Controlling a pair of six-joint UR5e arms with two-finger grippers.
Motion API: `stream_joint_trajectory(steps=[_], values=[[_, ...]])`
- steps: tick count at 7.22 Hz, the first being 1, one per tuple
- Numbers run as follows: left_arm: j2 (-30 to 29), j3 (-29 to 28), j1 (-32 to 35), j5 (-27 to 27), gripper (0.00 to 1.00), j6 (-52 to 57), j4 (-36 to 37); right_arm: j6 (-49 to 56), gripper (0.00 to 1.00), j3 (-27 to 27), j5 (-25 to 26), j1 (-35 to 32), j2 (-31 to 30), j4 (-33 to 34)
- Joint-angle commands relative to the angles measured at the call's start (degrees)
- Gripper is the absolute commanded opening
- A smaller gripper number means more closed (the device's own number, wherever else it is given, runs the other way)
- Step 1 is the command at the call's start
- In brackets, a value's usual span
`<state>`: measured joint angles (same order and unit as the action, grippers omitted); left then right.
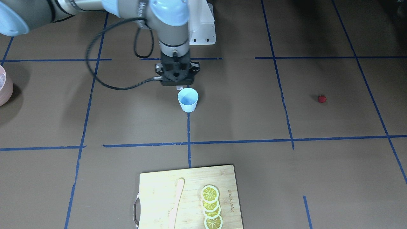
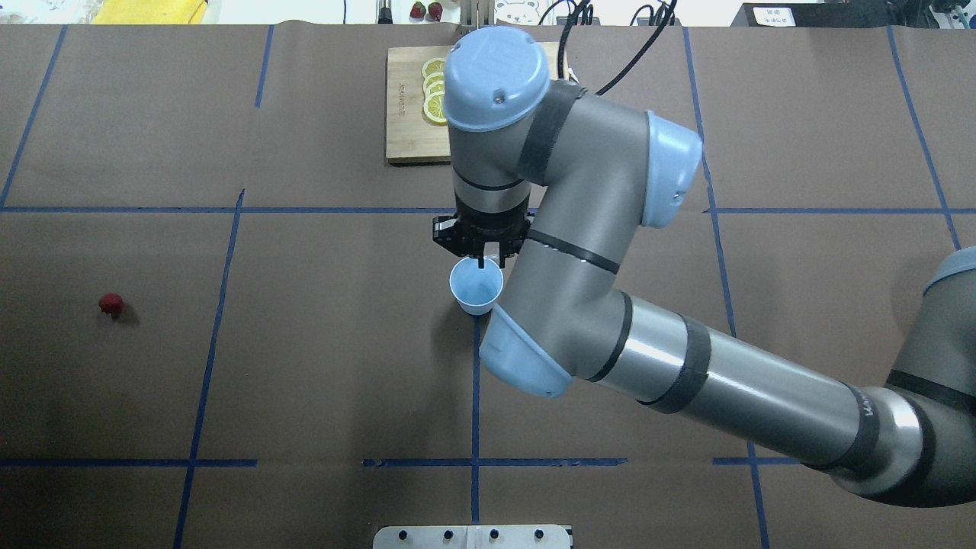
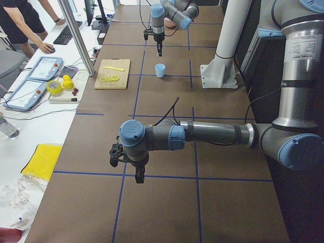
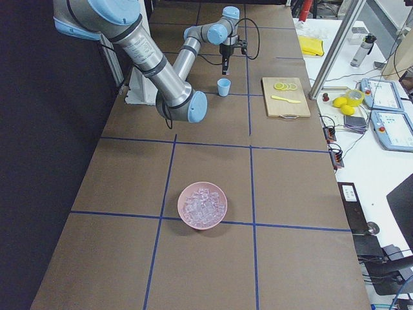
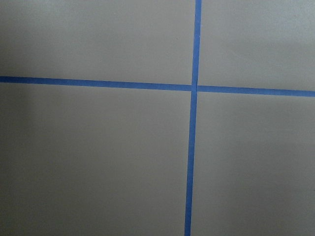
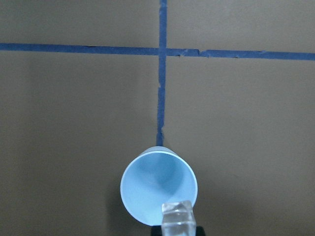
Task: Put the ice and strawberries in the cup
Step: 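Carry the ice cube with the right gripper over the blue cup, then lower the right gripper into the blue cup and release the ice cube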
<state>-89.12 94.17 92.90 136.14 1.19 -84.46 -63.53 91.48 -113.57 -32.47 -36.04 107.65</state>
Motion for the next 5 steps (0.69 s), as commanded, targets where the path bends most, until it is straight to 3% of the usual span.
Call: stream_joint_trajectory(steps=[1,4,5], values=[[0.0,0.0,0.0,0.0,1.00,0.0,0.0,-0.9,0.00,-6.3,1.4,2.0,1.7,-4.7],[-0.1,0.1,0.0,0.0,1.00,-0.1,0.0,-0.8,0.04,-7.2,1.7,2.6,1.0,-5.2],[-0.1,0.1,0.0,0.1,1.00,-0.1,0.0,-0.8,0.27,-7.2,1.6,2.6,1.0,-5.2]])
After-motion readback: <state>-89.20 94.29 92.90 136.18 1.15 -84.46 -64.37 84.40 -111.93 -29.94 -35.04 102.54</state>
